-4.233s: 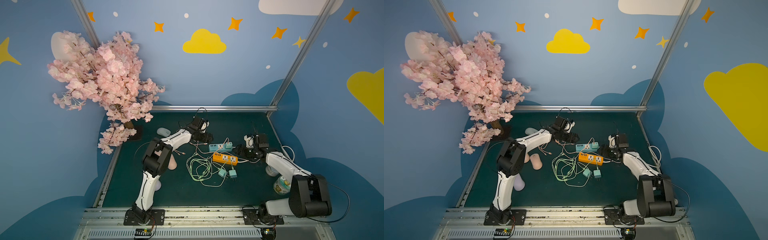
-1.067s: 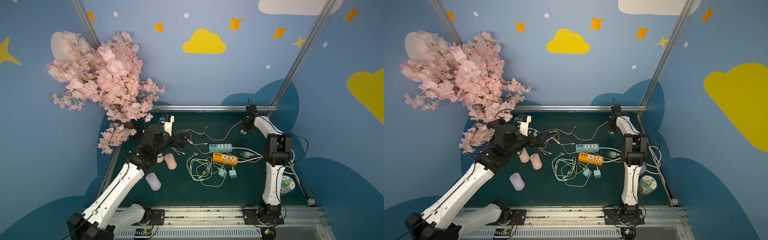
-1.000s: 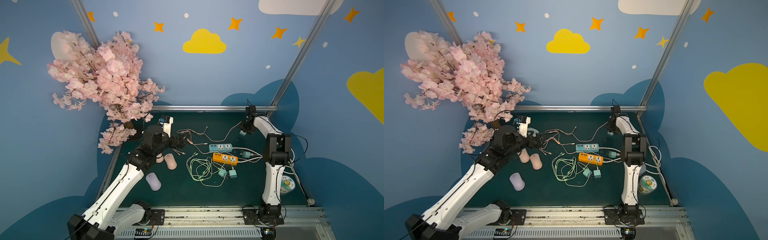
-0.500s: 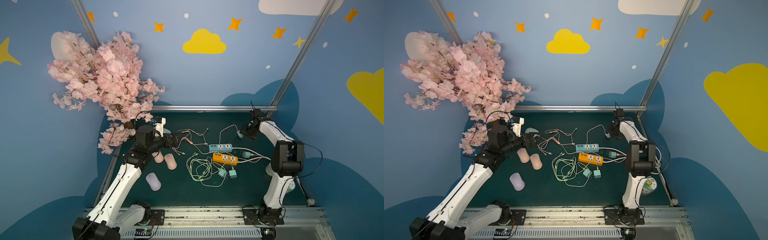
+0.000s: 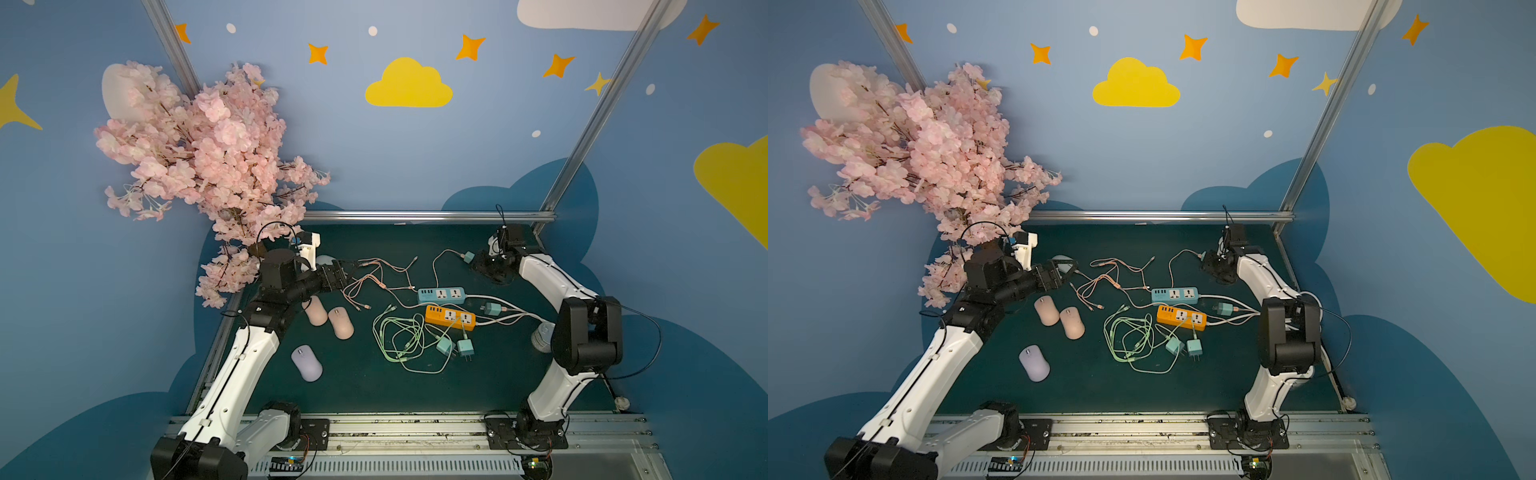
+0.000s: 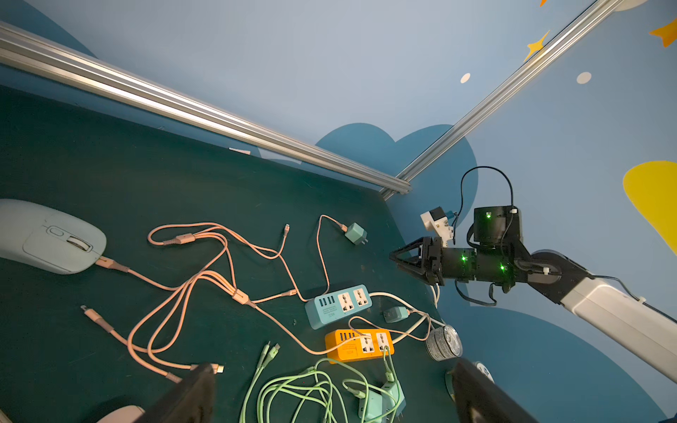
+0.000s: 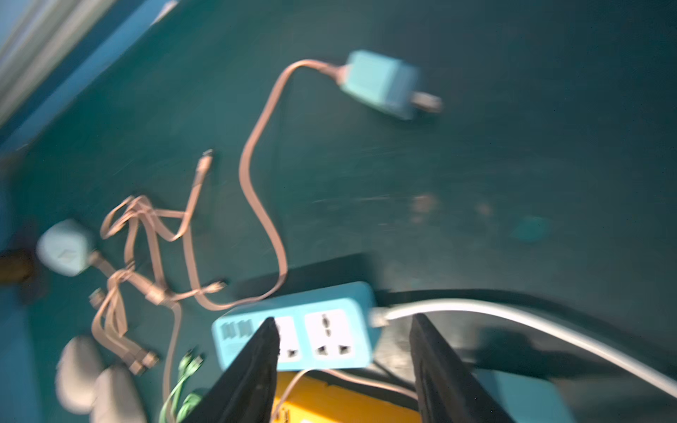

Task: Unplug the wireless mouse
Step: Move the mouse to the center of the board.

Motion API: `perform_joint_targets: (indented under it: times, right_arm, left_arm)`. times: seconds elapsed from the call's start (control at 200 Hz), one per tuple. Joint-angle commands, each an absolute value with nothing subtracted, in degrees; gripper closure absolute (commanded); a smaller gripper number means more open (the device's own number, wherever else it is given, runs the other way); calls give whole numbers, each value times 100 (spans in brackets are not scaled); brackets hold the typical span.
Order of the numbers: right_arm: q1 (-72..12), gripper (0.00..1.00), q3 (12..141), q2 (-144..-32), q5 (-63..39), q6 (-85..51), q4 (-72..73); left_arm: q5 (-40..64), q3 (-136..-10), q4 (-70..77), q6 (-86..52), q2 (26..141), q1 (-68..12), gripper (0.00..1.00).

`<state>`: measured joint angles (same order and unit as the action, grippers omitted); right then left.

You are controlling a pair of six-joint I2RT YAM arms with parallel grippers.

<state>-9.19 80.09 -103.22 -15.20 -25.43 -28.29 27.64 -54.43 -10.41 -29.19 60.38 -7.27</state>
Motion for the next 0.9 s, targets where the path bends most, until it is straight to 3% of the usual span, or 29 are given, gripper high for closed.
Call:
perform_joint_targets:
  times: [0.0,0.09,0.441,0.621,0.891]
  right_arm:
    - [-1345,43,8731,-10887,-2979,-2174,-2560]
    - [-1765,43,9745,-11622,-3440,-1790,-3197]
    - [-3313,46,13204,-13858,-2953,-258,-4795]
    - [-3474,51,13576,-14435,-3737,-745,-3872]
    - [-3794,49,13884,-15103,-3431,-1118,-2674]
  left_arm:
    - [3028,-5826,-1368,-2470,6055,-712,0]
    - [2941,-5826,-1537,-2229,6037,-717,1]
    - [2690,-5464,-1314,-2210,5558,-432,1]
    - [2771,-5388,-1198,-2318,5484,-310,1]
    - [2892,-5353,-1132,-2413,5472,-281,1]
